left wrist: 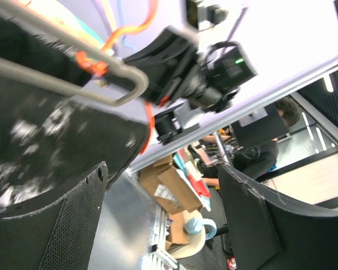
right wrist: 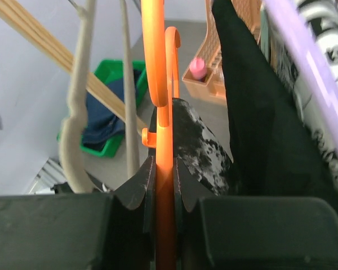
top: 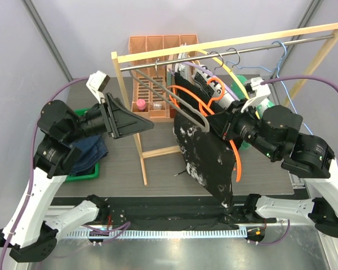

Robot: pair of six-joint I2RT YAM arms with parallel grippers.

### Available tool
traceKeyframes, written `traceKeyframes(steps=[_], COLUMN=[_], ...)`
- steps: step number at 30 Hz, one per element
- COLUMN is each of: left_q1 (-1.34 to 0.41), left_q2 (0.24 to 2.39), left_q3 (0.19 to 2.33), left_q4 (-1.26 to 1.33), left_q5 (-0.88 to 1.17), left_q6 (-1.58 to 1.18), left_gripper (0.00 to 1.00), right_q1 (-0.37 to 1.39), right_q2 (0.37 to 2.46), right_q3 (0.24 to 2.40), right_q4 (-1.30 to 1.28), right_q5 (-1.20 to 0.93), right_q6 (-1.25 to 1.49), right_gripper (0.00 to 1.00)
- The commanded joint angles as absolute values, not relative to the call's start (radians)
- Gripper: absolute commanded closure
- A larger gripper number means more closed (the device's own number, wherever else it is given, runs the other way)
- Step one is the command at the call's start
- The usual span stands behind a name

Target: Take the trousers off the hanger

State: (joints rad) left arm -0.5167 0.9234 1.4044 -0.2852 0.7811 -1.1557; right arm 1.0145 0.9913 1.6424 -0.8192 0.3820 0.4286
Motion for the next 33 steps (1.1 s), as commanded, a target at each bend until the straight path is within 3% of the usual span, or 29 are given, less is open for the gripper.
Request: traceKeyframes(steps=[1,4,8,11,14,17,18,21,24,25,26,27,28,29,30,31,32,33], left_q1=[-0.520,-0.574,-0.833,-1.019,-1.151,-1.341,-1.404,-1.670,-1.897,-1.980,-2.009,-2.029,-2.042,-2.042,-2.042,-2.042,-2.042,-2.040], left_q2=[0.957,1.026,1.176,1.310,1.335,1.290,1.281,1.295,1.428,1.516,1.564,1.603,1.673,1.704,1.735,1.779,1.863,1.908], left_q3=[1.547,1.650,1.851,2.077,2.123,2.028,2.007,1.916,1.957,1.968,1.970,1.930,1.898,1.860,1.798,1.810,1.847,1.927], left_q4=[-0.233,-0.238,-0.426,-0.692,-0.750,-0.698,-0.690,-0.614,-0.566,-0.537,-0.464,-0.188,0.073,0.344,0.658,1.285,1.434,1.484], left_q5=[0.831,0.818,0.708,0.466,0.235,-0.054,-0.274,-0.685,-1.059,-1.353,-1.468,-1.561,-1.644,-1.670,-1.680,-1.692,-1.736,-1.747], left_q6=[-1.206,-1.201,-1.009,-0.838,-0.710,-0.592,-0.499,-0.323,-0.192,-0.107,-0.034,0.095,0.476,0.681,0.953,1.162,1.445,1.497], left_gripper=[0.22,0.22,0.23,0.24,0.24,0.25,0.26,0.26,0.23,0.21,0.19,0.17,0.14,0.13,0.13,0.15,0.17,0.18], right_q1=[1.019,1.020,1.020,1.020,1.019,1.019,1.020,1.019,1.020,1.020,1.020,1.020,1.019,1.020,1.020,1.020,1.020,1.020], right_q2=[0.962,0.969,0.974,0.985,0.986,0.954,0.950,0.933,0.922,0.920,0.919,0.916,0.911,0.899,0.891,0.882,0.862,0.856], right_q3=[1.646,1.667,1.683,1.703,1.709,1.677,1.661,1.645,1.625,1.623,1.618,1.603,1.591,1.577,1.547,1.531,1.516,1.493], right_q4=[-0.753,-0.828,-0.899,-0.954,-1.005,-1.015,-1.020,-1.037,-1.038,-1.039,-1.043,-1.040,-1.031,-1.010,-0.996,-0.980,-0.945,-0.934], right_q5=[0.336,0.338,0.312,0.298,0.287,0.307,0.320,0.342,0.356,0.367,0.374,0.380,0.387,0.388,0.393,0.397,0.402,0.406], right_q6=[0.586,0.627,0.675,0.715,0.758,0.817,0.831,0.874,0.908,0.913,0.919,0.936,0.943,0.951,0.966,0.971,0.973,0.979], right_gripper=[0.99,0.99,0.99,0.99,0.99,0.99,0.99,0.99,0.99,0.99,0.99,0.99,0.99,0.99,0.99,0.99,0.99,0.99])
